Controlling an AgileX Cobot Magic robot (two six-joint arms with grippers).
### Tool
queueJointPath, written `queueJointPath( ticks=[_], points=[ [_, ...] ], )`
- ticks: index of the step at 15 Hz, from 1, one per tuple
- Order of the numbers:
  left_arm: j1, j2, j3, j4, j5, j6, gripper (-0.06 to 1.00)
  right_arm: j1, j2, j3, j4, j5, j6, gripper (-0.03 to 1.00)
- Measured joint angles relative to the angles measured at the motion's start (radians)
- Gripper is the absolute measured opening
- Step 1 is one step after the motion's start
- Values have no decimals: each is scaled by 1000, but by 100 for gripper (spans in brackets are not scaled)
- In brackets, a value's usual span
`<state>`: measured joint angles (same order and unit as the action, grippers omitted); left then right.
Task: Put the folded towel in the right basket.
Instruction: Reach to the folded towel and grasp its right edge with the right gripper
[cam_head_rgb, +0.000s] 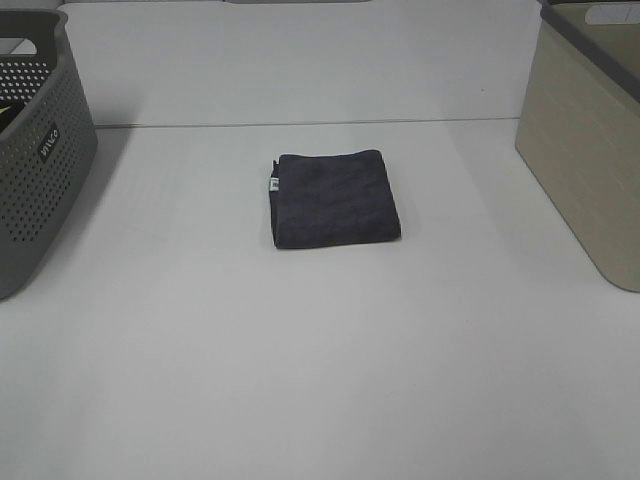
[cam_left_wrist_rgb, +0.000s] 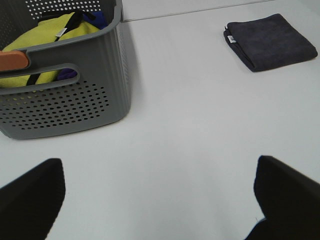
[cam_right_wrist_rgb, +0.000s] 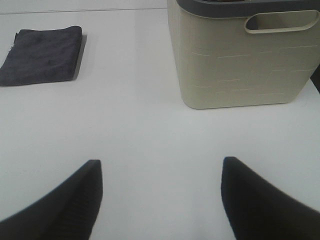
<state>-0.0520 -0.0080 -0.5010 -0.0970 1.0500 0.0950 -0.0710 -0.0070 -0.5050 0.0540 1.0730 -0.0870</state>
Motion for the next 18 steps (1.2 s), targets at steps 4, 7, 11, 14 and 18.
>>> queueJointPath(
  ticks=[4, 7, 11, 14, 18],
  points=[
    [0, 0, 0, 0, 0, 0, 98, 0, 0, 0, 4, 0, 1, 65],
    [0, 0, 0, 0, 0, 0, 98, 0, 70, -18, 20, -37, 8, 65],
    [0, 0, 0, 0, 0, 0, 98, 0, 340, -104, 43, -190, 9, 65],
    [0, 0, 0, 0, 0, 0, 98, 0, 749, -310, 118, -242, -21, 65],
    [0, 0, 0, 0, 0, 0, 98, 0, 1085, -531, 223, -233, -123, 65]
  ],
)
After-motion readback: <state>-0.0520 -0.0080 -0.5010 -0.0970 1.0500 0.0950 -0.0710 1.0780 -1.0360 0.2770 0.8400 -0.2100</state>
